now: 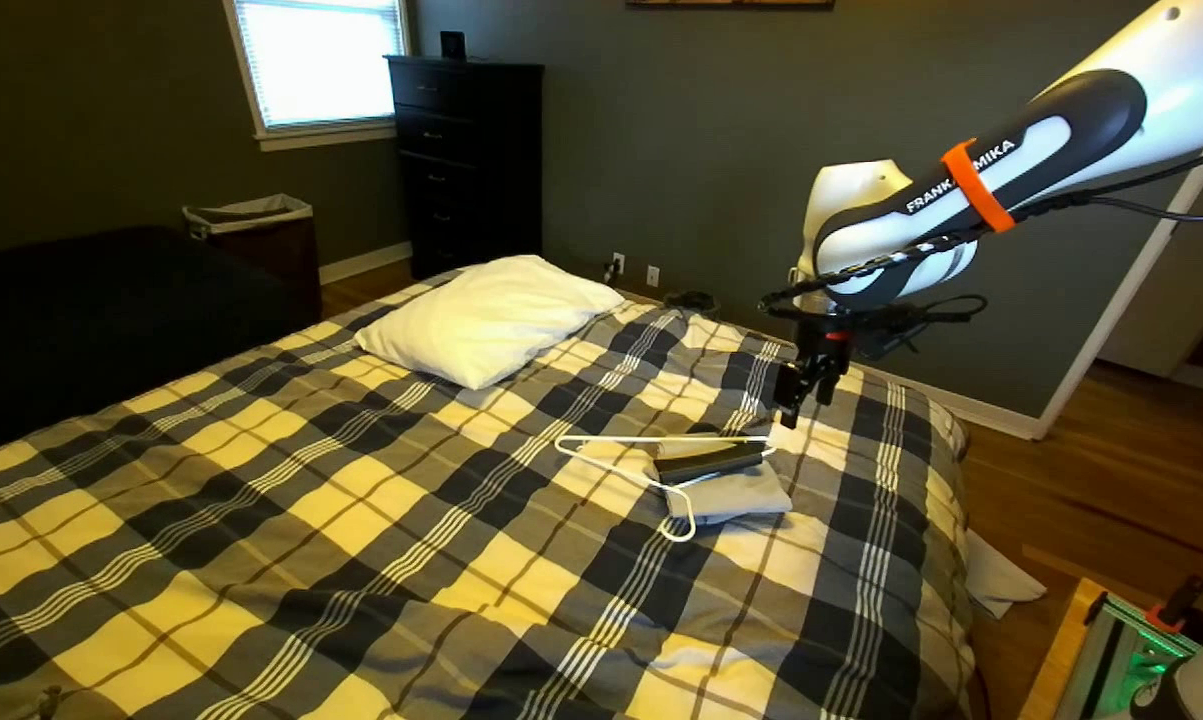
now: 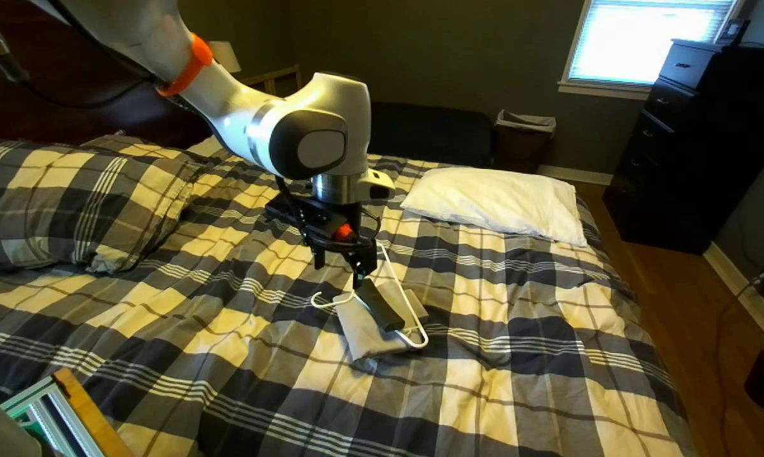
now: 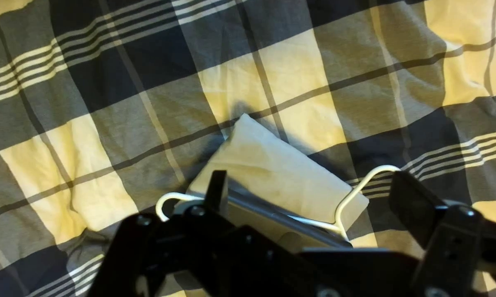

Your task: Shift the coat hanger and the remote to the left

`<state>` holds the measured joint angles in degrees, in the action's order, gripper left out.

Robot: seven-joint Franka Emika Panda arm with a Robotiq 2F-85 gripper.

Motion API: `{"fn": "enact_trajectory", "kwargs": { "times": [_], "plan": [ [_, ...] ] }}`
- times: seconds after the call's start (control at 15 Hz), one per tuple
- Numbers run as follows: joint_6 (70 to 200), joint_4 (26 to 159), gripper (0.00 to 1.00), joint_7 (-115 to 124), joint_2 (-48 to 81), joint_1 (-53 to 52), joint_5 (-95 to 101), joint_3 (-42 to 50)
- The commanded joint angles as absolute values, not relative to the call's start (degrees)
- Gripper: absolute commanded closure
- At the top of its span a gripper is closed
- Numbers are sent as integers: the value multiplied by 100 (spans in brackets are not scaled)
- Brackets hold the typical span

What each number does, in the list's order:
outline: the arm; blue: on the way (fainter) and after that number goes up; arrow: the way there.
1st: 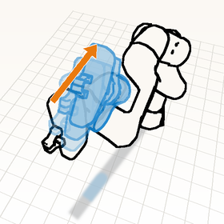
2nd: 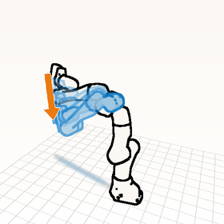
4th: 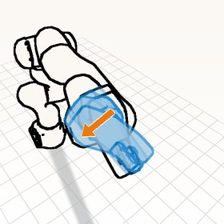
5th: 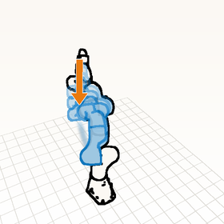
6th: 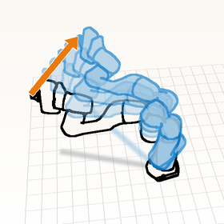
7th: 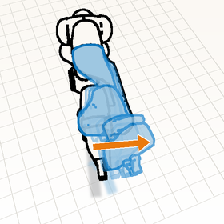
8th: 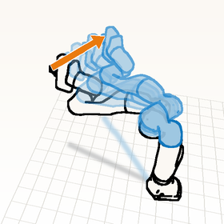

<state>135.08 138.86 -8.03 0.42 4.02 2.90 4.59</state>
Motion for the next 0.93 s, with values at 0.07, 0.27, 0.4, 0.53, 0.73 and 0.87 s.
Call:
{"fn": "enact_trajectory", "kwargs": {
  "times": [0.07, 0.27, 0.4, 0.53, 0.73, 0.87],
  "plan": [
    [14297, 14052, 0, -2436, 17, 411, -313, 424],
    [14503, 13806, 0, -3744, 267, 383, -1024, 363],
    [14454, 13488, 0, -4624, 600, 380, -1516, 278],
    [14241, 13065, 0, -5491, 1042, 466, -1869, 169],
    [13937, 12365, 0, -6074, 1904, 582, -1599, 8],
    [13792, 11865, 0, -5844, 2622, 555, -867, 107]
  ]
}}
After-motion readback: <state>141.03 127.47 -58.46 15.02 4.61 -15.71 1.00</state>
